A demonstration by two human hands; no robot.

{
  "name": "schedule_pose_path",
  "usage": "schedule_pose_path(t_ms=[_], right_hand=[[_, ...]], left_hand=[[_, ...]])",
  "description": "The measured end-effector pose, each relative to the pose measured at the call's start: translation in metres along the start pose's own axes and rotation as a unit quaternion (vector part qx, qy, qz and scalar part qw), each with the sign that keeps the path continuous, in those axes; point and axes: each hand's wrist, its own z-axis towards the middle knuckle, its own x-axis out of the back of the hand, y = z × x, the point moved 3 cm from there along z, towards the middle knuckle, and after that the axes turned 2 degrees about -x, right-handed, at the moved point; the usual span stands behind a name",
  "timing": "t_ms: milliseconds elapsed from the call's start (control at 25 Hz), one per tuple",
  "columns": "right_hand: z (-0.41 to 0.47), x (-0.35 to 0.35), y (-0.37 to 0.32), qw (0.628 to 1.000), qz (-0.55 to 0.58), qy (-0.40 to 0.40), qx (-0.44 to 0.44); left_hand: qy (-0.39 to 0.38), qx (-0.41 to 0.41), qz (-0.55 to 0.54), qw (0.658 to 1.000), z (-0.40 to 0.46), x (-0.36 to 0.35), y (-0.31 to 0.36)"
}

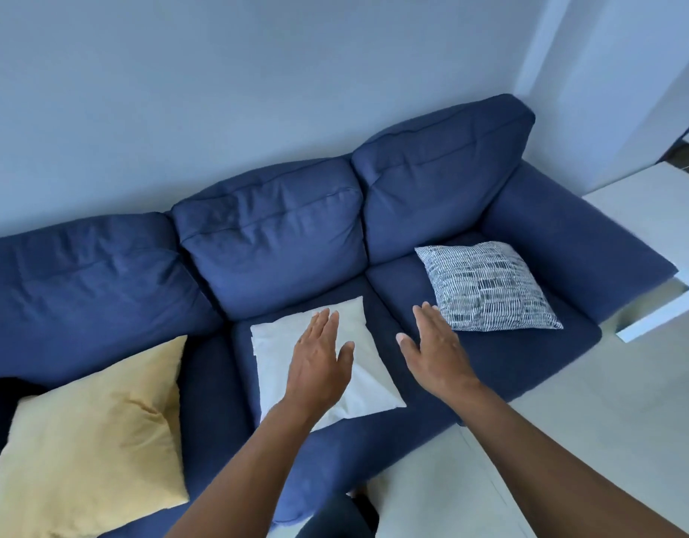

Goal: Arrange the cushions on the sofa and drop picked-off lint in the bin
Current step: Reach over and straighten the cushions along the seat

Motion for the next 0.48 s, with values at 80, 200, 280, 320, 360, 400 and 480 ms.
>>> schedule_pose_path(t_ms=[80, 200, 280, 320, 360, 400, 480], right_hand=[[0.025, 0.012, 0.004, 1.0, -0.008, 0.0, -0.003], [0.06, 0.027, 0.004, 1.0, -0.005, 0.004, -0.016], [0.081, 0.034, 0.003, 1.0, -0.001, 0.007, -0.016], [0.089, 0.036, 0.003, 1.0, 0.001, 0.008, -0.014], [0.098, 0.039, 0.004, 1.0, 0.003, 0.009, -0.012], [0.106, 0.041, 0.007, 1.0, 0.003, 0.007, -0.014], [0.122, 0.044, 0.015, 1.0, 0.003, 0.003, -0.012]], left_hand=[[-0.005, -0.01, -0.005, 1.0, 0.034, -0.005, 0.007], [-0.017, -0.022, -0.012, 1.0, 0.077, -0.01, 0.014], [-0.026, -0.03, -0.012, 0.999, 0.102, -0.013, 0.018], [-0.03, -0.034, -0.01, 0.999, 0.112, -0.016, 0.019], [-0.032, -0.036, -0.011, 0.999, 0.124, -0.02, 0.02], [-0.035, -0.031, -0.013, 0.999, 0.134, -0.023, 0.021], [-0.041, -0.024, -0.016, 0.999, 0.15, -0.03, 0.026]])
